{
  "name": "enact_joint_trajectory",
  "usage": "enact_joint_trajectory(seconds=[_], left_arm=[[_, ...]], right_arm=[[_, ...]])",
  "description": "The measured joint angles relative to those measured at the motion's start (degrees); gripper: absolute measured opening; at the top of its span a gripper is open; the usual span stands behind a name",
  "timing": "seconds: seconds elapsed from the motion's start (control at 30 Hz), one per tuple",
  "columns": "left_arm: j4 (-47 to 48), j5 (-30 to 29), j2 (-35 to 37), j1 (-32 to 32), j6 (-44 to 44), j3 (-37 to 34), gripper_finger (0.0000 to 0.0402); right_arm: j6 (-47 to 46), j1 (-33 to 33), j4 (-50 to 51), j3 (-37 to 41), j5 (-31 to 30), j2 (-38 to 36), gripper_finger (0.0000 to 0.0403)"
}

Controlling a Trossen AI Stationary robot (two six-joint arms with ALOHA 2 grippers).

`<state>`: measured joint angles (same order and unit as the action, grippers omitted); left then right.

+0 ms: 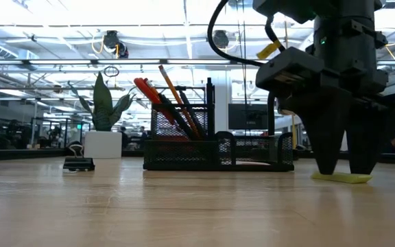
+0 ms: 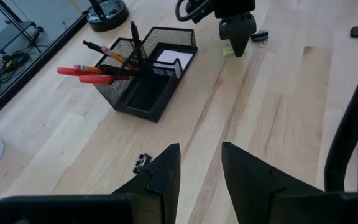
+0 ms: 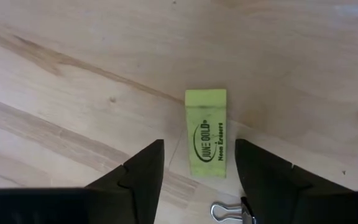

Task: Pick and place office supplies into organizer
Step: Put the green eraser into the desk organizer

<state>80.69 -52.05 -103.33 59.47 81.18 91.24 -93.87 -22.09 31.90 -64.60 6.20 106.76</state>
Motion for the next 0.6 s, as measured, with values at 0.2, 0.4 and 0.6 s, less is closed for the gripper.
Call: enact_joint_trajectory(seconds=[0.2,0.4,0.6], left_arm=[[0.0,0.0,0.0,-0.7,-0.3,0.0,0.0124],[0.0,-0.1,0.0,-0.8,-0.5,0.0,0.0124],[0.0,-0.1,0.0,-0.8,-0.5,0.0,0.0124]], right_arm=[[-1.5,0.0,1.0,0.1,-0.2,0.2,0.0163],[-2.4,0.0,1.4,0.1,-0.4,0.2,0.0129],[-3.4,-0.1,1.6,0.1,-1.7,0.1,0.0096]])
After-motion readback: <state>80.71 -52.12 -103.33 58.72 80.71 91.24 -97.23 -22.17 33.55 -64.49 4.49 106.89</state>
